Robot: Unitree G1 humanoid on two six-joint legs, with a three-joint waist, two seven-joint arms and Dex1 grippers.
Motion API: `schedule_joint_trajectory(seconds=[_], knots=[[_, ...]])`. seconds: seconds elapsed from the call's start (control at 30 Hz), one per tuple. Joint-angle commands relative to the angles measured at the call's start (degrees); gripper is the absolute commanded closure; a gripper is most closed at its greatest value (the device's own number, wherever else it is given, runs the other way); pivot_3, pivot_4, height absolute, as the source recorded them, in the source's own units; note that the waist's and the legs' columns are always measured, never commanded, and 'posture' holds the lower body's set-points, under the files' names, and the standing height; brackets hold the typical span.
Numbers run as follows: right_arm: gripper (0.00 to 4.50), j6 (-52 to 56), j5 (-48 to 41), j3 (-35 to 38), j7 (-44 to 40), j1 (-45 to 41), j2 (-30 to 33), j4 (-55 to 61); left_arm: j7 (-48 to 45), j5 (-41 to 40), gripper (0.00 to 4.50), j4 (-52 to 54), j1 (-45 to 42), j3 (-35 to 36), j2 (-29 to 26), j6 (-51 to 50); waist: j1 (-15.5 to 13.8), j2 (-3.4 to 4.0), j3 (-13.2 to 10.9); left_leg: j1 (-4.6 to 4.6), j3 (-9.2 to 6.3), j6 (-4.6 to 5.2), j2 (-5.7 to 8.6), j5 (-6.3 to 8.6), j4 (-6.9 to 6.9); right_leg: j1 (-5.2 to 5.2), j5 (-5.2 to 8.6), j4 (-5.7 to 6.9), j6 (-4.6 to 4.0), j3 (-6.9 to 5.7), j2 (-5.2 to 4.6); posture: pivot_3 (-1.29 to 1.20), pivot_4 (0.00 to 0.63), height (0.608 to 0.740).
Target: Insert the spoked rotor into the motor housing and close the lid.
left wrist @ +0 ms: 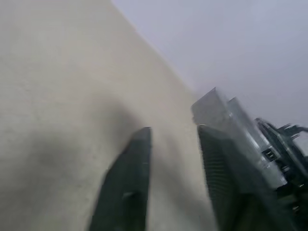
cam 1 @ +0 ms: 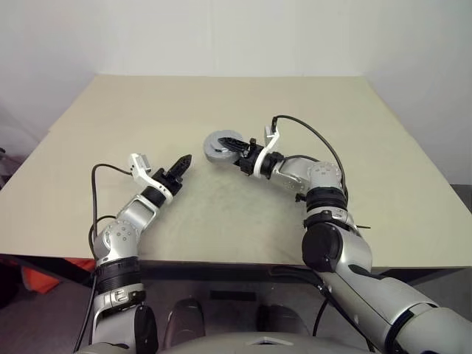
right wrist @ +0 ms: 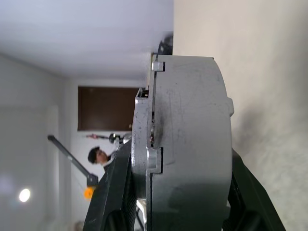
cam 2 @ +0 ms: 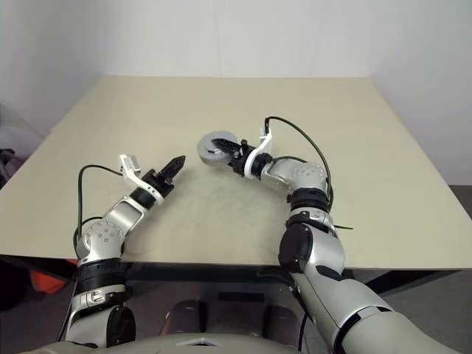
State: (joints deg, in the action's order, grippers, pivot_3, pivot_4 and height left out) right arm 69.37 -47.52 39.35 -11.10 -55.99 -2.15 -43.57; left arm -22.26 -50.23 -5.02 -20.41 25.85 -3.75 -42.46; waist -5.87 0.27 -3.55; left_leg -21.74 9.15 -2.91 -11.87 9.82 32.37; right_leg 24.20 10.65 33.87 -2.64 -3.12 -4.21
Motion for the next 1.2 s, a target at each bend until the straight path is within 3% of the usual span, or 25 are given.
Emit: schedule_joint_trajectory(seconds=[0.03, 0.17, 0.3, 0.5, 0.93, 1.03, 1.17, 1.2], knots=[[2.47, 1.8, -4.2, -0.2, -1.0, -1.8, -0.4, 4.1, 0.7, -3.7, 1.45, 2.7, -0.5, 0.5, -0.1, -0.8, -0.1, 0.0, 0.0, 0.0, 0.0, -0.03, -0.01, -0.02, 0.05, -0.01, 0.0, 0.03, 0.0, 0.0, 0.0, 0.0, 0.0, 0.74], [2.47, 5.1, -6.2, -0.5, -1.0, -1.8, -1.0, 6.6, 2.3, -8.8, 0.05, 2.3, -0.6, 0.8, 0.3, -4.9, -0.1, 0.0, 0.0, 0.04, -0.03, -0.12, -0.02, -0.07, 0.2, -0.03, -0.01, 0.26, 0.03, 0.02, -0.01, 0.0, 0.0, 0.74], [2.47, 8.8, -7.5, -2.6, -1.2, 0.2, -2.6, 11.1, 4.2, -18.9, 0.05, 1.4, -2.2, 2.7, 2.1, -10.2, -0.2, -0.01, 0.0, 0.06, -0.07, -0.12, -0.02, -0.07, 0.39, -0.02, 0.01, 0.56, 0.04, 0.03, -0.01, 0.0, 0.0, 0.74], [2.47, 12.0, -9.1, -4.0, -0.5, 2.6, -4.4, 15.7, 6.7, -25.4, 0.05, -0.5, -5.2, 2.5, 4.4, -11.9, -0.2, -0.03, 0.0, 0.14, -0.12, -0.32, -0.01, -0.18, 0.46, -0.02, 0.22, 0.76, 0.4, 0.07, -0.01, 0.0, 0.0, 0.74], [2.47, 11.2, -9.5, -3.7, 1.1, 2.8, -4.1, 16.8, 7.9, -24.5, 0.05, -2.8, -6.3, 0.8, 3.9, -8.8, -0.2, -0.05, 0.0, 0.13, -0.25, -0.51, 0.03, -0.3, 0.42, -0.03, 0.25, 0.82, 0.48, 0.06, -0.01, 0.0, 0.0, 0.74], [2.47, 10.7, -9.7, -3.7, 1.4, 2.5, -4.3, 16.6, 8.0, -23.7, 0.59, -3.1, -6.2, 0.5, 3.6, -8.1, -0.2, -0.06, 0.0, 0.12, -0.26, -0.51, 0.04, -0.3, 0.42, -0.03, 0.25, 0.82, 0.47, 0.06, -0.01, 0.0, 0.0, 0.74], [2.47, 10.2, -9.9, -3.8, 1.7, 2.4, -4.3, 16.3, 7.9, -23.7, 1.91, -3.1, -6.0, 0.2, 3.5, -7.8, -0.2, -0.06, 0.0, 0.13, -0.26, -0.53, 0.03, -0.31, 0.43, -0.03, 0.25, 0.83, 0.48, 0.06, -0.01, 0.0, 0.0, 0.74], [2.47, 10.1, -9.9, -3.9, 1.7, 2.4, -4.3, 16.3, 7.9, -23.8, 1.93, -3.0, -5.9, 0.1, 3.5, -7.8, -0.2, -0.06, 0.0, 0.13, -0.26, -0.54, 0.03, -0.31, 0.43, -0.03, 0.25, 0.84, 0.49, 0.06, -0.01, 0.0, 0.0, 0.74]])
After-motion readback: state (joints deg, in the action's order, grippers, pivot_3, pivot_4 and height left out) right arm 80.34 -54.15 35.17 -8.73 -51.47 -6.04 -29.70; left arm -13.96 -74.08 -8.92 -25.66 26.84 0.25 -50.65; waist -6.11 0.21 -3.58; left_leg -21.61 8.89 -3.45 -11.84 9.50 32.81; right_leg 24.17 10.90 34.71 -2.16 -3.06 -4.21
